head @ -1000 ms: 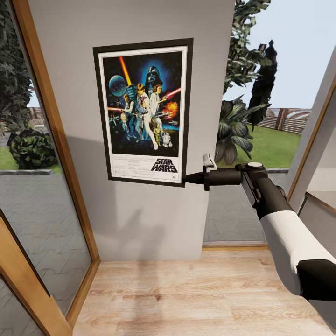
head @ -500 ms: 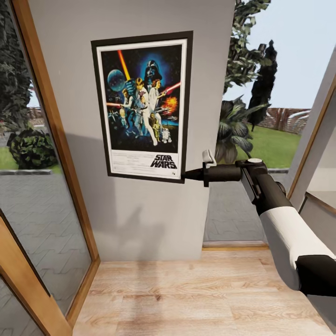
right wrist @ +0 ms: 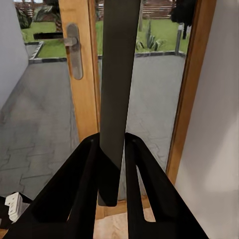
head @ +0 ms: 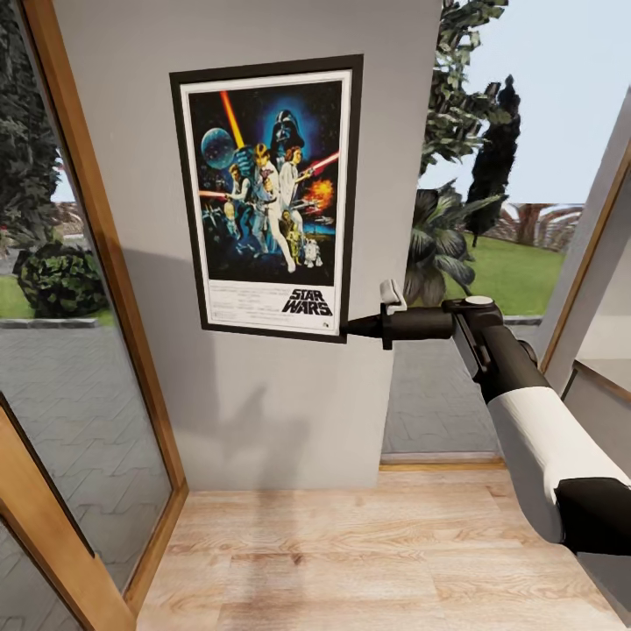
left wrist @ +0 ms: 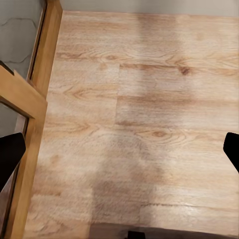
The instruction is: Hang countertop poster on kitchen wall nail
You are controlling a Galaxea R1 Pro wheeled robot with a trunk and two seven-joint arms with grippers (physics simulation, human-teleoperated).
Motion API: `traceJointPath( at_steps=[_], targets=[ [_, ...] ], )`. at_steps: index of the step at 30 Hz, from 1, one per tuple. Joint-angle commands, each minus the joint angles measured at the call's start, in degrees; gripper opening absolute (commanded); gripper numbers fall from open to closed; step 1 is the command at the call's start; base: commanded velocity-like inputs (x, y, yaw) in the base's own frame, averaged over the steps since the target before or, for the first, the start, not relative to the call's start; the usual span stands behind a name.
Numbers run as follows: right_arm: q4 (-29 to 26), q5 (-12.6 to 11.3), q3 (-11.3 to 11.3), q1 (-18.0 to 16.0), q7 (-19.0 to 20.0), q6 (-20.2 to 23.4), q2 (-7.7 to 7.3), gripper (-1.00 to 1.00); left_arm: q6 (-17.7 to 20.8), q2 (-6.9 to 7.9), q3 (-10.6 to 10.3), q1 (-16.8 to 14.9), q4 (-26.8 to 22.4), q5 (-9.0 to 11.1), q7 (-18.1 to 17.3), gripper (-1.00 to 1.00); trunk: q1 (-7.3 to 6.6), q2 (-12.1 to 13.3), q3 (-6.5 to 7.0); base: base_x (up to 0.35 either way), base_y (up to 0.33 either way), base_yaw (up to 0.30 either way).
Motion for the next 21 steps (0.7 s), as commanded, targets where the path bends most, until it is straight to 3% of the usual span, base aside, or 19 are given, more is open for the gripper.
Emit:
traceJointPath(
  at_steps=[1, 21],
  targets=[
    [0.0, -0.1, 0.1, 0.0, 0.2, 0.8, -0.04, -1.0, 0.3, -0.03, 0.2, 0.0, -0.1, -0.1, -0.4, 1.0, 0.03, -0.1, -0.04, 0.0, 0.0, 0.0],
    [0.7, 0.1, 0.1, 0.0, 0.1, 0.8, 0.56, -1.0, 0.3, -0.02, 0.2, 0.0, -0.2, -0.1, -0.4, 1.0, 0.03, -0.1, -0.04, 0.0, 0.0, 0.0]
  ],
)
